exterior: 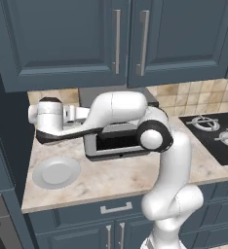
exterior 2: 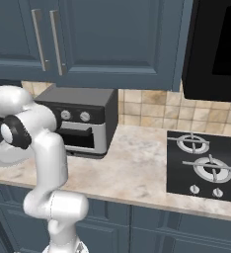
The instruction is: Pull the toaster oven rack outwards. Pick up the baguette from the plate and place it on the toaster oven rack. Close the toaster oven door fully and set the temperature to the lowest setting.
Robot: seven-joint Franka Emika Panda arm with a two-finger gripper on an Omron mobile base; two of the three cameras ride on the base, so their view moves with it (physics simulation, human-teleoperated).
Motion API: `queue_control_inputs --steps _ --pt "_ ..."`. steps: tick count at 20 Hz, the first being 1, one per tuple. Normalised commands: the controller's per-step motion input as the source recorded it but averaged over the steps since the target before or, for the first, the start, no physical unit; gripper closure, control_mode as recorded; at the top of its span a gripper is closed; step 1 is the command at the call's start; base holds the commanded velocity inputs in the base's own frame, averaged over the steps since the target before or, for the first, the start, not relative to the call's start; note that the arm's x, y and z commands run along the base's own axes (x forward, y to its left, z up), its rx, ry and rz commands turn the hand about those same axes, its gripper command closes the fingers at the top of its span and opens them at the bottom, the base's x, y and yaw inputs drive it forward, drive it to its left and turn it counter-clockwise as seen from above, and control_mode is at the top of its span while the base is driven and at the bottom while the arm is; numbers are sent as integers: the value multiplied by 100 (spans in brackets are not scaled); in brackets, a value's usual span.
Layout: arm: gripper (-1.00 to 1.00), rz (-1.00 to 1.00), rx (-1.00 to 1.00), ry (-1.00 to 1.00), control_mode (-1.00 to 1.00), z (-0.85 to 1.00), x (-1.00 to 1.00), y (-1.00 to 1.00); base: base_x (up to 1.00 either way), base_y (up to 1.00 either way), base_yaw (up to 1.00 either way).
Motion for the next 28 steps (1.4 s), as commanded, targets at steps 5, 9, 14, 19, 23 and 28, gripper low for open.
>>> queue_control_inputs --steps 5,9,14,19,23,28 --pt "100 35 -3 -5 -100 11 26 -16 0 0 0" --pt "100 33 0 -17 -100 0 0 -55 0 0 0" --pt "100 33 16 -20 -100 0 -14 -99 0 0 0" --pt "100 29 28 -20 -100 0 -37 -100 0 0 0" --pt "100 17 34 -16 -100 0 -34 -97 0 0 0" --pt "100 9 30 -17 -100 11 -27 -70 0 0 0"
